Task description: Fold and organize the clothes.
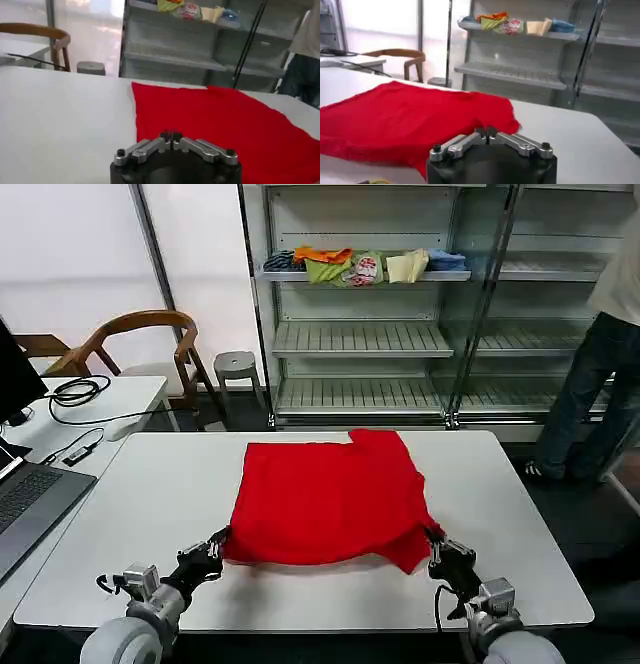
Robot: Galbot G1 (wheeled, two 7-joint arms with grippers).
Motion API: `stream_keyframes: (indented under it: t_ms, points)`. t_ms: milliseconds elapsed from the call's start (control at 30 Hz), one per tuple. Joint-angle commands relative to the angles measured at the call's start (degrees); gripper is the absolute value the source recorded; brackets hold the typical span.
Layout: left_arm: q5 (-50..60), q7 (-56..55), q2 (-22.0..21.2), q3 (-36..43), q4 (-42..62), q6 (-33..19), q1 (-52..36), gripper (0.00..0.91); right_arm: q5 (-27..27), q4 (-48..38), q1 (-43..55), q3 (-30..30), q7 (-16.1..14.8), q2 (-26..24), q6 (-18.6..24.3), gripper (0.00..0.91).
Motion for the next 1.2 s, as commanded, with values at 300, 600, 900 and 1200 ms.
stream_keyframes:
  t_ms: [300,600,900,1200]
  points:
    - [-2.32,0.42,0.44,3.20,12.87,-1.01,-11.91,0.020,-2.06,-12.29,12.64,-4.90,-1.08,1.56,0.51,0.000]
    - [-2.19,0.96,0.55,4.04,16.88,-1.85,-13.81,0.020,-2.69,-15.72,14.55,-5.50,-1.05,2.37,0.88,0.000]
    - [-0.45,1.46,0.22,5.31,18.39,-2.00,-14.46,0.907,-3.96,-17.19,14.87,-6.41,-1.19,2.89,1.07,0.907]
    - [1.31,1.11,-0.46,5.16,20.78,-3.33,-16.08,0.907,-4.36,-20.31,17.19,-6.49,0.40,4.22,1.77,0.907]
